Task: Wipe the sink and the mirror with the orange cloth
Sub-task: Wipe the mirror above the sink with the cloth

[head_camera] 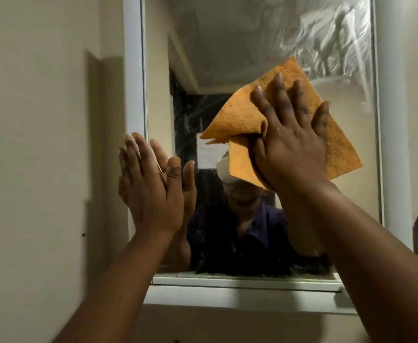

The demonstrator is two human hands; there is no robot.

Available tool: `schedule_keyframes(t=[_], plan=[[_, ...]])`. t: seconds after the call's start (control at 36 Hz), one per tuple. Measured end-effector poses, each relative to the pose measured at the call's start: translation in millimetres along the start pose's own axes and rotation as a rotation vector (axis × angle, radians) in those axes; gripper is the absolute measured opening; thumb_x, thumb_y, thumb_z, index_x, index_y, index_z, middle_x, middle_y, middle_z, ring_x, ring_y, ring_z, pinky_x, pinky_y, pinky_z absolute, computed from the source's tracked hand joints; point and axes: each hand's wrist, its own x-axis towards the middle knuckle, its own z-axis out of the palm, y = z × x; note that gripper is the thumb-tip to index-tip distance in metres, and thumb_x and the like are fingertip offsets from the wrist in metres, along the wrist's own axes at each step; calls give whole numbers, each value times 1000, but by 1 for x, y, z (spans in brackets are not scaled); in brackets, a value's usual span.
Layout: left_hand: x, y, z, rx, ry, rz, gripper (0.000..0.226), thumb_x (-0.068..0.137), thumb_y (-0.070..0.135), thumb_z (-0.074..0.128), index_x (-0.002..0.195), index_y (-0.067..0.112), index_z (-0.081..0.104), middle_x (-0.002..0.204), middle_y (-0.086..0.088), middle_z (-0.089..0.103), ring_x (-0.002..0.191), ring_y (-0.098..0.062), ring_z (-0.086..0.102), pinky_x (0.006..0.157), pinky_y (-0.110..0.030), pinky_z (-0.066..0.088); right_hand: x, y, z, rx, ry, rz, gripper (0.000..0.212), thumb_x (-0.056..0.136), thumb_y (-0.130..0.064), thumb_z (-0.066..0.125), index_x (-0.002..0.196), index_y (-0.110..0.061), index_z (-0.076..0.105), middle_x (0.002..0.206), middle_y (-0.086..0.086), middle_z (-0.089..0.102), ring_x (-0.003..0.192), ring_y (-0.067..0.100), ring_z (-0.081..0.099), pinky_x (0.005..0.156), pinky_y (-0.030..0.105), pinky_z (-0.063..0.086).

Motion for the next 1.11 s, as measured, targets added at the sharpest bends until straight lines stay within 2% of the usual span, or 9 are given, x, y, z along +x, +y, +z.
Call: schedule_keyframes(t=[0.17, 0.36, 0.44, 0.56, 0.69, 0.75, 0.81, 0.94, 1.11], plan=[[3, 6, 3, 23, -4, -33, 101, 71, 81, -10, 149, 17, -1, 159, -4, -3, 146, -20, -7, 113, -32, -7, -18, -7, -1, 6, -52, 58, 67, 89, -42, 31, 151, -27, 10, 160, 5, -1, 146, 29, -9, 111, 55, -12], [6, 9, 1, -4, -37, -18, 99, 67, 84, -11, 146, 24, -10, 159, -2, -6, 144, -21, -12, 109, -33, -10, -28, -43, 13, 19, -82, -49, 67, 87, -46, 27, 150, -22, 22, 158, 12, 10, 145, 35, 1, 110, 58, -8], [9, 8, 0, -20, -35, -20, 104, 65, 85, -11, 147, 21, -7, 159, -2, -2, 145, -25, -8, 110, -34, -7, -13, -62, 13, 33, -128, -108, 63, 93, -50, 23, 151, -27, 13, 160, 6, -2, 145, 32, -10, 107, 58, -17], [12, 11, -4, -82, -22, -29, 105, 65, 86, -11, 148, 23, -4, 159, 3, 2, 146, -20, -5, 110, -33, -4, 4, -80, 16, 38, -193, -208, 63, 96, -58, 17, 151, -30, 1, 158, 1, -15, 142, 27, -23, 105, 56, -24], [19, 10, -4, -66, -35, -6, 106, 65, 85, -12, 149, 23, -2, 159, 6, 0, 146, -19, -6, 113, -38, -2, 21, -84, 16, 24, -163, -325, 66, 89, -56, 3, 151, -31, 8, 160, 0, -6, 145, 27, -15, 107, 57, -19], [23, 12, -4, -68, -32, -10, 106, 64, 86, -13, 149, 24, -2, 159, 7, 1, 146, -19, -5, 113, -38, -2, 30, -81, 15, 34, -155, -344, 63, 92, -56, 7, 150, -33, 11, 160, -1, -3, 146, 25, -12, 109, 55, -18], [29, 14, -5, -78, -34, -12, 105, 64, 86, -11, 149, 26, -3, 159, 8, 0, 146, -18, -7, 112, -36, -3, 42, -74, 13, 35, -150, -332, 59, 96, -57, 16, 150, -34, 10, 160, -2, -4, 146, 23, -13, 109, 54, -18], [42, 21, -4, -53, -31, -1, 82, 78, 70, 3, 148, 28, -5, 158, 10, -3, 145, -18, -11, 114, -41, -6, 64, -44, 3, 25, -80, -194, 62, 95, -61, 18, 150, -34, 11, 160, -1, -4, 146, 24, -10, 111, 54, -14], [49, 25, -1, -51, -34, -12, 74, 84, 60, 9, 149, 28, -5, 158, 10, -3, 145, -18, -14, 114, -44, -7, 58, -13, -6, 18, -13, -61, 59, 96, -58, 23, 150, -34, 13, 160, -1, -2, 146, 22, -9, 112, 51, -11]])
